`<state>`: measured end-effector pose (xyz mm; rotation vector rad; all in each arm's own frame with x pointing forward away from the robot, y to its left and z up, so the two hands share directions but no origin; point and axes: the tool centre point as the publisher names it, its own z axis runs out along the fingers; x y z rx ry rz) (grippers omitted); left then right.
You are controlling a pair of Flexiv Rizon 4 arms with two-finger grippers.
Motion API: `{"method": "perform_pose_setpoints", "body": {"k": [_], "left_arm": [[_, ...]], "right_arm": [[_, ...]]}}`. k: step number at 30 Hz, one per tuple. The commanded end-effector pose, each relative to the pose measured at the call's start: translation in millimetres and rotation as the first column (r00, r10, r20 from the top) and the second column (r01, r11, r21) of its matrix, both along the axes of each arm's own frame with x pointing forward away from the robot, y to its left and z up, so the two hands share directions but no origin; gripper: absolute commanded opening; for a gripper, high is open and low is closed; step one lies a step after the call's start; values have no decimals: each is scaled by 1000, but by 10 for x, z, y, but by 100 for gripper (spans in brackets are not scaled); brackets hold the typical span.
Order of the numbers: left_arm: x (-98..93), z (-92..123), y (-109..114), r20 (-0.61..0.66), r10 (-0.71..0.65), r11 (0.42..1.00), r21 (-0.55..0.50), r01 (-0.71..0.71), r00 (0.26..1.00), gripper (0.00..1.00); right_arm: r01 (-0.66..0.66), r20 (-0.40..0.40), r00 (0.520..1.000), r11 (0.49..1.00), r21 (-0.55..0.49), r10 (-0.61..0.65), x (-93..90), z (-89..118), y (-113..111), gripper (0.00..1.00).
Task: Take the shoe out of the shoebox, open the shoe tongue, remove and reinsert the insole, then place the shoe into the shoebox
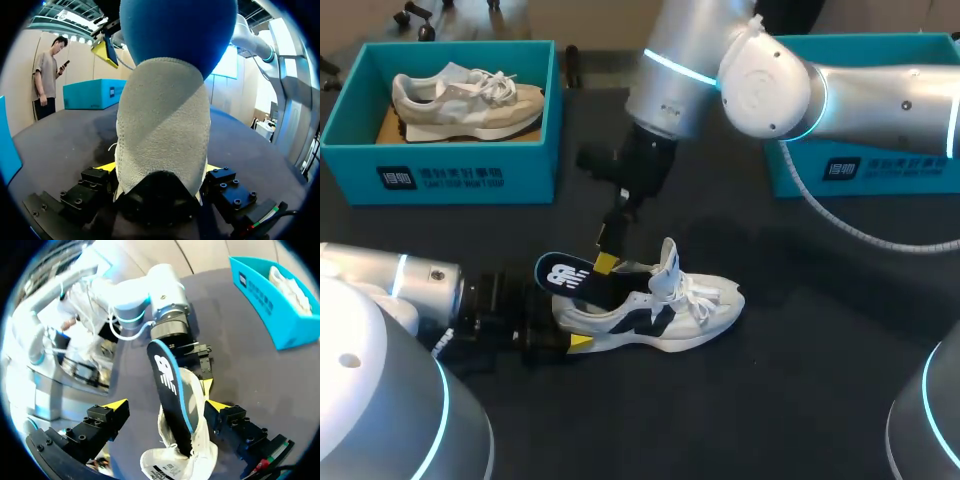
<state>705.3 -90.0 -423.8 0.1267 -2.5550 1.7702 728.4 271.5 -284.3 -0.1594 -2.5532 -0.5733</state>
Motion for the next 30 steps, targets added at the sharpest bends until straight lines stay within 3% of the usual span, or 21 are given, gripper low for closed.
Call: {"method": "perform_pose_setpoints", "body": {"k": [1,13,30], "left_arm": [[-2,4,-3,0,-1,1000,3,1,1000,0],[-2,4,-3,0,-1,1000,3,1,1000,0],[-2,4,-3,0,-1,1000,3,1,1000,0]], "right_arm": [[-8,-80,997,999,39,11,55,-86,-21,100],[-46,-169,983,988,151,71,-30,-154,33,100],[-38,-209,975,985,169,74,-198,-249,97,100]]}}
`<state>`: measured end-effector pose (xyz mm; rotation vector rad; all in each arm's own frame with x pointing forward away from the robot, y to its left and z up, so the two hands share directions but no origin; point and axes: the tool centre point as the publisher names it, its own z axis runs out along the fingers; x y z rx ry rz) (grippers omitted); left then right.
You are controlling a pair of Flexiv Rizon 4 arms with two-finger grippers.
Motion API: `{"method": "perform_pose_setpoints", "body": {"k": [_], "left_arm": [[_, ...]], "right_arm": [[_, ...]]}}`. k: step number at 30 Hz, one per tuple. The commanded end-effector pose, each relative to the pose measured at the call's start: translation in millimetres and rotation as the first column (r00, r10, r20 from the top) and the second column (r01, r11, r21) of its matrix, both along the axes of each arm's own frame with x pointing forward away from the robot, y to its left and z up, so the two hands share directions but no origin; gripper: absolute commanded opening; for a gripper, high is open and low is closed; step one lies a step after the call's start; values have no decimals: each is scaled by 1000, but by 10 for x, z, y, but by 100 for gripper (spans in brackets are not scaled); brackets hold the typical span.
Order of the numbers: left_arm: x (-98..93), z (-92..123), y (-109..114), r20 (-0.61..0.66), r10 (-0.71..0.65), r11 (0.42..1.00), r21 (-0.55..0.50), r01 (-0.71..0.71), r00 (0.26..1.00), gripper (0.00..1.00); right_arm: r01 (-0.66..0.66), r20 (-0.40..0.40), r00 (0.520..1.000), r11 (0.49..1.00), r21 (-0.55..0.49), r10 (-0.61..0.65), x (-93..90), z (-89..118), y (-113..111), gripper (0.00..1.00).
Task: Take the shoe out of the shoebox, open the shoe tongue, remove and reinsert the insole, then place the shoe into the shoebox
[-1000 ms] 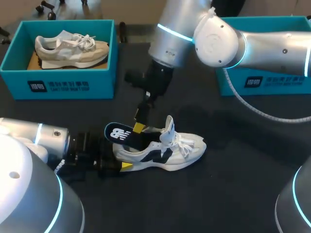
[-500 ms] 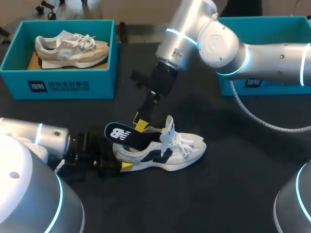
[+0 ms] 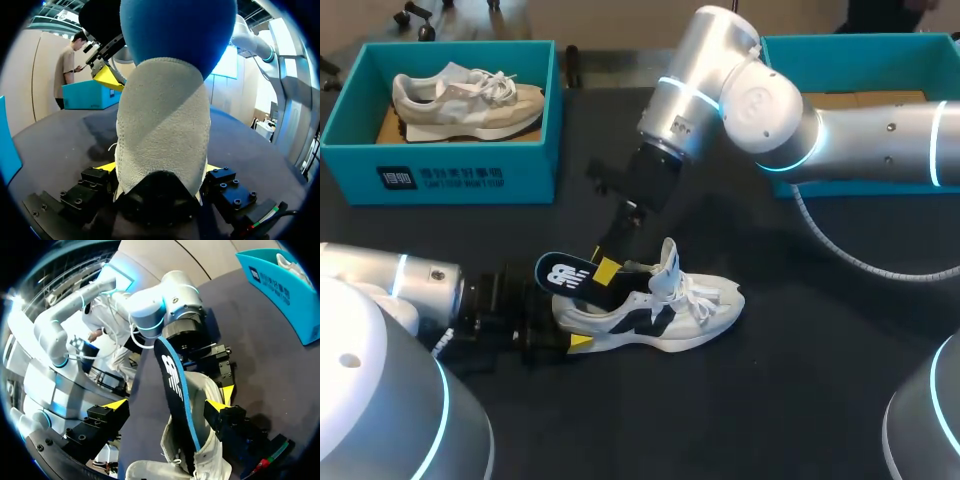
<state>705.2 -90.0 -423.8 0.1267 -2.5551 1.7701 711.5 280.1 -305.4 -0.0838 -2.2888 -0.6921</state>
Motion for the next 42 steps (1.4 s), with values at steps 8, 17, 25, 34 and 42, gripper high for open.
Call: {"method": "perform_pose_setpoints", "body": {"k": [8,17,25,34,42], "left_arm": [[-2,4,-2,0,-1,1000,3,1,1000,0],[-2,4,-2,0,-1,1000,3,1,1000,0],[-2,4,-2,0,-1,1000,3,1,1000,0],[-2,4,-2,0,-1,1000,3,1,1000,0],[-2,4,-2,0,-1,1000,3,1,1000,0]], "right_arm": [[-2,-13,1000,1000,18,2,-93,-38,50,86],[-16,-24,1000,1000,26,16,-105,-135,98,48],[-22,-24,999,999,37,23,-47,-196,101,38],[-43,-19,999,998,41,43,27,-208,96,33],[-105,-30,994,994,35,106,82,-183,138,29]]}}
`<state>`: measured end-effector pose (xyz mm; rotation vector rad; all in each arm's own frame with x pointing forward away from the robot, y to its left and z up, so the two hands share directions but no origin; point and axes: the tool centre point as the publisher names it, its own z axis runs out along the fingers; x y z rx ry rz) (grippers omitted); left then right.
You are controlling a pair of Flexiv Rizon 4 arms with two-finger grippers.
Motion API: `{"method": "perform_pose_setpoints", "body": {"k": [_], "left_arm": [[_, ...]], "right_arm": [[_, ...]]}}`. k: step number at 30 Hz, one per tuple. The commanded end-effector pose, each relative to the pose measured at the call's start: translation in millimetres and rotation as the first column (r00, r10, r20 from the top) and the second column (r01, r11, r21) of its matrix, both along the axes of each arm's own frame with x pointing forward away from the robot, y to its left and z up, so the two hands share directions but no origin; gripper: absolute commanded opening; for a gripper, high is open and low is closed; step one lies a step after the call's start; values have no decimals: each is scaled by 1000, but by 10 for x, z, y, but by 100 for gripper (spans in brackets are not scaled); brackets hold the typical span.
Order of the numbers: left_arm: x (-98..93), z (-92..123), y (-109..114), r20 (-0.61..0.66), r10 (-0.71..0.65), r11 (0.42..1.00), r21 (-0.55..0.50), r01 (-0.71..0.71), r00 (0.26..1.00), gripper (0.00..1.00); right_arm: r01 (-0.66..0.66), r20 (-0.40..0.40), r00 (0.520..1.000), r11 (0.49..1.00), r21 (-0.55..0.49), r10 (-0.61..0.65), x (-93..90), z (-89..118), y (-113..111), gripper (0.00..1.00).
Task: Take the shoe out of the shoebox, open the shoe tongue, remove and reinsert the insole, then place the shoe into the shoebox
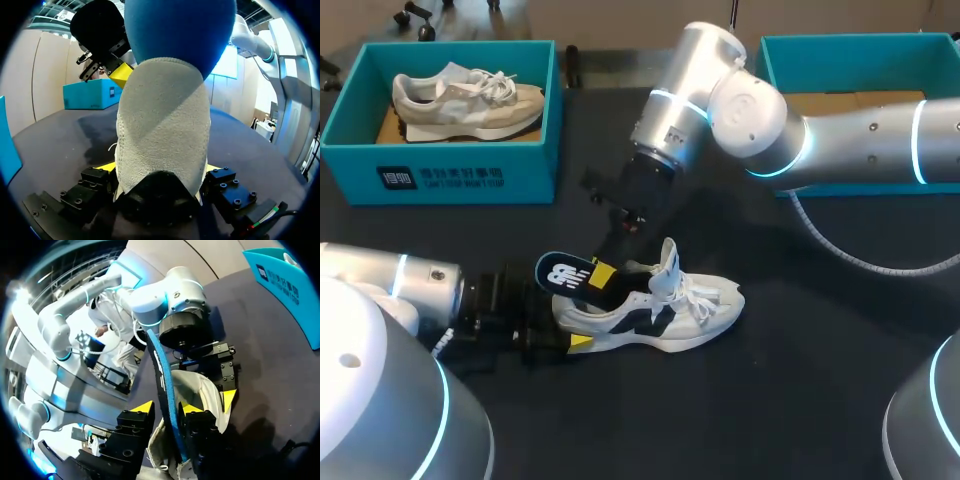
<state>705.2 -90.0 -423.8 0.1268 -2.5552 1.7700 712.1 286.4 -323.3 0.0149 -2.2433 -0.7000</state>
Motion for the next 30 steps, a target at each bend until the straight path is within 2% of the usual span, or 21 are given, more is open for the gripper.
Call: {"method": "perform_pose_setpoints", "body": {"k": [1,16,26,30], "left_arm": [[-2,4,-2,0,-1,1000,3,1,1000,0],[-2,4,-2,0,-1,1000,3,1,1000,0],[-2,4,-2,0,-1,1000,3,1,1000,0],[-2,4,-2,0,-1,1000,3,1,1000,0]], "right_arm": [[-37,-9,999,999,-11,37,83,1,85,29],[-72,-26,997,997,-11,72,61,-52,101,30],[-70,-35,997,998,-2,70,35,-107,95,29],[-63,-37,997,998,0,63,11,-112,73,25]]}}
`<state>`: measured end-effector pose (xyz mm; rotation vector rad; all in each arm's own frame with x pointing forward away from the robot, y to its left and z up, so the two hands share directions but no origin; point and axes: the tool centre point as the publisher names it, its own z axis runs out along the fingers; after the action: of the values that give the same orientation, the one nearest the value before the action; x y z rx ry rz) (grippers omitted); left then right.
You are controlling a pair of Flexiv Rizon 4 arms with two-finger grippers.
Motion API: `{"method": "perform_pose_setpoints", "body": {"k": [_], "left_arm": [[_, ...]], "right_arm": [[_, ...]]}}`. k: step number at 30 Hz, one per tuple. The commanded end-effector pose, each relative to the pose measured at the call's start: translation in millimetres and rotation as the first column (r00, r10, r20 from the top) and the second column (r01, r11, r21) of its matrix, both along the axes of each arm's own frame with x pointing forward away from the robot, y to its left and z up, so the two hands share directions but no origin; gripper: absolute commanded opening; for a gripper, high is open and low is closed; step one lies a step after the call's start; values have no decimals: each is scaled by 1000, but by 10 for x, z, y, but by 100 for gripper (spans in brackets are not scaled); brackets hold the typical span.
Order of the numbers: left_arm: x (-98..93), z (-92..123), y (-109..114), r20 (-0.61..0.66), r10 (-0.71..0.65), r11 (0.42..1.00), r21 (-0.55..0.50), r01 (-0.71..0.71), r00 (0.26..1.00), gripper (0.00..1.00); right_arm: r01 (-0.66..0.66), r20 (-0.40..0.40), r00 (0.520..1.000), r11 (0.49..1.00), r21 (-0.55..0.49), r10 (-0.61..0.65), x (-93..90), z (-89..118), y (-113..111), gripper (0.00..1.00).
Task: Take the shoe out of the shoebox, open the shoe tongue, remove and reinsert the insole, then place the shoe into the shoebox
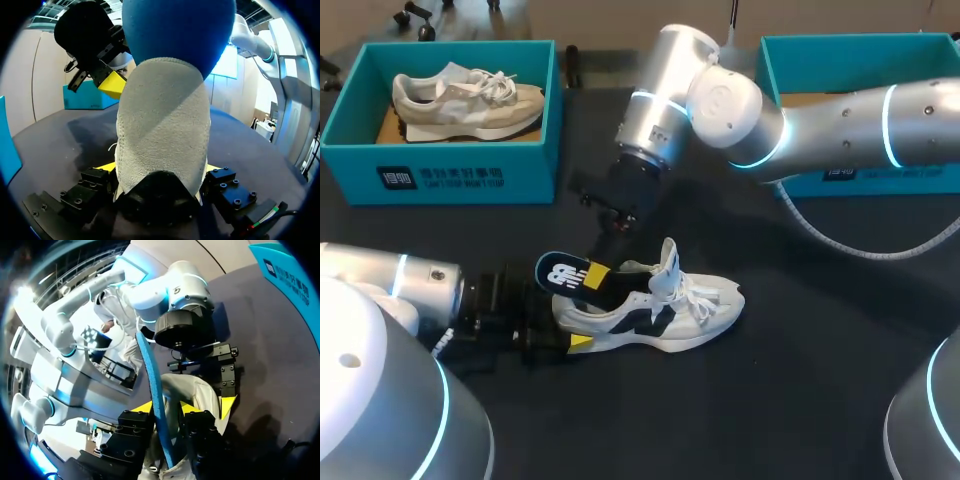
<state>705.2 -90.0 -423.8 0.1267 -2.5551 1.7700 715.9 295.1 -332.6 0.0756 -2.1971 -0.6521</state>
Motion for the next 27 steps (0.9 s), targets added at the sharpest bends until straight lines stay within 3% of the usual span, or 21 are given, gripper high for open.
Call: {"method": "perform_pose_setpoints", "body": {"k": [1,3,4,5,14,27], "left_arm": [[-2,4,-2,0,-1,1000,3,1,1000,0],[-2,4,-2,0,-1,1000,3,1,1000,0],[-2,4,-2,0,-1,1000,3,1,1000,0],[-2,4,-2,0,-1,1000,3,1,1000,0],[-2,4,-2,0,-1,1000,3,1,1000,0],[-2,4,-2,0,-1,1000,3,1,1000,0]], "right_arm": [[7,0,1000,1000,4,-7,-28,-18,-14,24],[5,-2,1000,1000,3,-5,-31,-20,-11,18],[4,-3,1000,1000,3,-4,-32,-22,-8,4],[4,-4,1000,1000,3,-4,-31,-24,-6,0],[-13,16,1000,1000,4,13,16,62,47,0],[25,160,986,992,120,-44,239,318,140,0]]}}
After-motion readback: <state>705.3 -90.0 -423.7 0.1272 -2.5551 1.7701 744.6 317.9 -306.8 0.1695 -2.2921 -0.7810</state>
